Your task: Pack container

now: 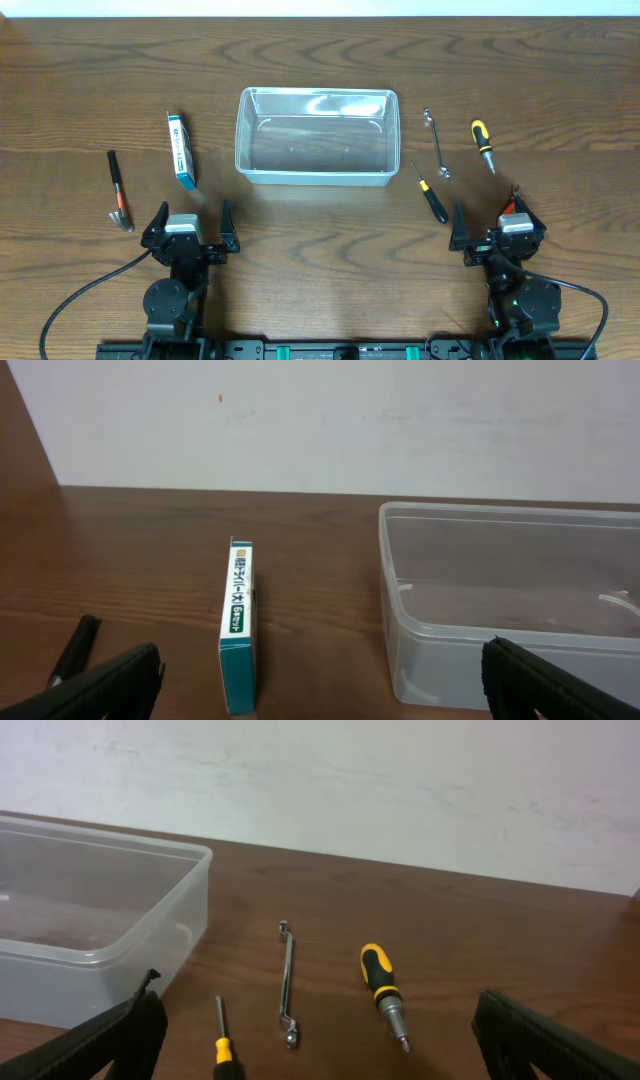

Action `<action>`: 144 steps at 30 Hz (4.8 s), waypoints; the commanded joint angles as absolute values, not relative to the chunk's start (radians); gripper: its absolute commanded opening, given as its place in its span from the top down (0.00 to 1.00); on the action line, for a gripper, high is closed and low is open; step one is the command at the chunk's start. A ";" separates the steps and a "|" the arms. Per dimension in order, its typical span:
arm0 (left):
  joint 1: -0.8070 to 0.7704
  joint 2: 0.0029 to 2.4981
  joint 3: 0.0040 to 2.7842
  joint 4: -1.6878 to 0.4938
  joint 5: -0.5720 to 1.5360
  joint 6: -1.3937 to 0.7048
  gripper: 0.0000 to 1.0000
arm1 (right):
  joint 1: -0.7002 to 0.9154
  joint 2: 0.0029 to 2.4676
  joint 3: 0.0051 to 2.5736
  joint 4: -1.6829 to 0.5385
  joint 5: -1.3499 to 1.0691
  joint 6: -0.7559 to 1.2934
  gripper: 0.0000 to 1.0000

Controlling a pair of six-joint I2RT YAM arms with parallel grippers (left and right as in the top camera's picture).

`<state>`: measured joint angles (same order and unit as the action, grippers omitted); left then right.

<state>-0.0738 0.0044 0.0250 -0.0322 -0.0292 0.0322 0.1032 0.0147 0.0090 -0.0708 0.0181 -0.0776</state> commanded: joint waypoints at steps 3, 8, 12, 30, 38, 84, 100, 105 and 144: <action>-0.070 0.004 0.004 -0.069 -0.045 0.028 0.02 | 0.091 0.006 0.006 -0.074 0.019 -0.084 0.01; -0.070 0.004 0.004 -0.069 -0.046 0.028 0.02 | 0.091 0.006 0.006 -0.074 0.019 -0.084 0.01; -0.070 0.004 0.004 -0.069 -0.046 0.028 0.02 | 0.091 0.006 0.006 -0.074 0.019 -0.084 0.01; -0.070 0.004 0.004 -0.068 -0.046 0.028 0.02 | 0.091 0.006 0.006 -0.074 0.019 -0.084 0.01; -0.070 0.004 0.004 -0.069 -0.046 0.028 0.02 | 0.091 0.006 0.006 -0.074 0.019 -0.084 0.01; -0.070 0.931 0.979 -0.871 0.052 -0.040 0.02 | 0.095 1.407 1.420 -1.357 -0.139 -0.085 0.01; -0.070 0.925 0.979 -0.904 0.052 -0.066 0.02 | 0.254 1.705 1.391 -1.180 -0.049 -0.256 0.01; -0.070 0.925 0.979 -0.904 0.052 -0.065 0.02 | 0.256 1.759 1.389 -1.137 -0.053 -0.268 0.01; -0.070 0.925 0.979 -0.882 0.052 -0.065 0.02 | 0.255 1.785 0.992 -0.699 0.076 -0.239 0.04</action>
<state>-0.0738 0.9333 0.9565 -0.8825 0.0494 -0.0559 0.2508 1.7748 0.9981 -0.6994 0.0315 -0.2535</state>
